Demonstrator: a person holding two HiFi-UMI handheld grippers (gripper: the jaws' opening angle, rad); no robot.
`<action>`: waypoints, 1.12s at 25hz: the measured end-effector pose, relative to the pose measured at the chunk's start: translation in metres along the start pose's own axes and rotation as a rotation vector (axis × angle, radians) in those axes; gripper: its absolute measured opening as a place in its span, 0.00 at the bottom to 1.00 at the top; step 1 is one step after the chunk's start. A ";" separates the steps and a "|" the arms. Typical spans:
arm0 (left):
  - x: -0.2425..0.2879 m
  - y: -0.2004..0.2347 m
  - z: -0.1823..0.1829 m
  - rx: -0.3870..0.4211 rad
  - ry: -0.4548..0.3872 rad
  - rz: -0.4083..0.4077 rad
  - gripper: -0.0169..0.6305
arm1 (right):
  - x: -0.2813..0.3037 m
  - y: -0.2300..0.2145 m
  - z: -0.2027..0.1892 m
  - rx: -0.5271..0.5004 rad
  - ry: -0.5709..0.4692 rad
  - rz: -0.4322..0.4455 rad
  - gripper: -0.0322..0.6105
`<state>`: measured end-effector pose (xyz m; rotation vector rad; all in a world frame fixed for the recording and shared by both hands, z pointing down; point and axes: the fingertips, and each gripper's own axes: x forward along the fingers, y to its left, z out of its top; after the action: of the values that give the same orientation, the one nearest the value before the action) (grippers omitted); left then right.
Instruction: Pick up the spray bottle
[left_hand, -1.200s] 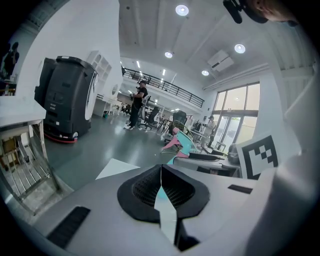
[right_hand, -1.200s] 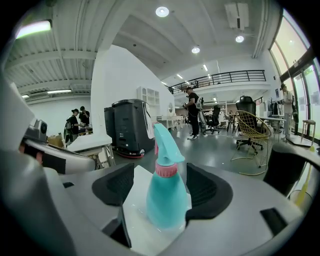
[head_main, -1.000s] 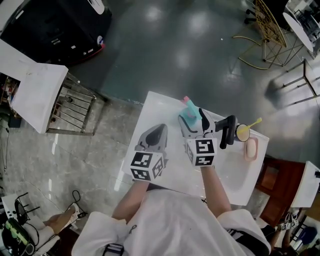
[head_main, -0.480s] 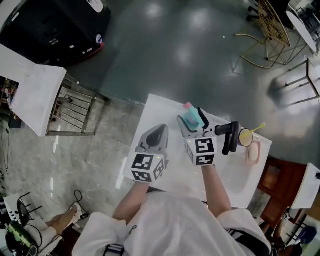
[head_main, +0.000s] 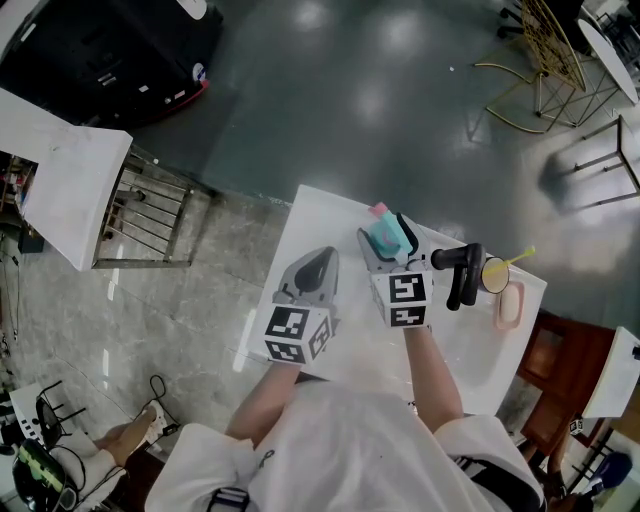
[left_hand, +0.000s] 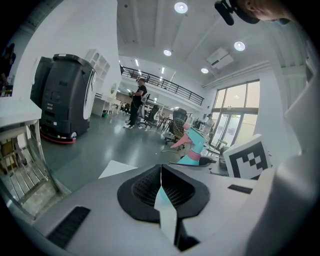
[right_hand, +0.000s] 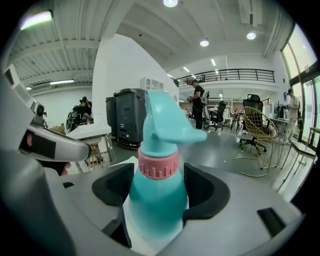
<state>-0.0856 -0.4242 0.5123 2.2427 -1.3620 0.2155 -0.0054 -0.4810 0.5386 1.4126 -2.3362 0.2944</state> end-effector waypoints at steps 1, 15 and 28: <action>0.000 0.000 -0.001 0.003 0.003 0.000 0.07 | 0.001 -0.001 -0.001 0.003 -0.004 -0.003 0.54; -0.006 -0.002 -0.002 0.005 -0.002 -0.001 0.07 | 0.000 0.003 0.000 0.001 0.005 -0.019 0.54; -0.026 -0.023 0.014 0.030 -0.051 -0.014 0.07 | -0.050 0.003 0.043 0.027 -0.111 -0.024 0.54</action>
<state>-0.0797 -0.4021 0.4831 2.2968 -1.3772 0.1756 0.0027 -0.4556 0.4780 1.5051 -2.4099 0.2471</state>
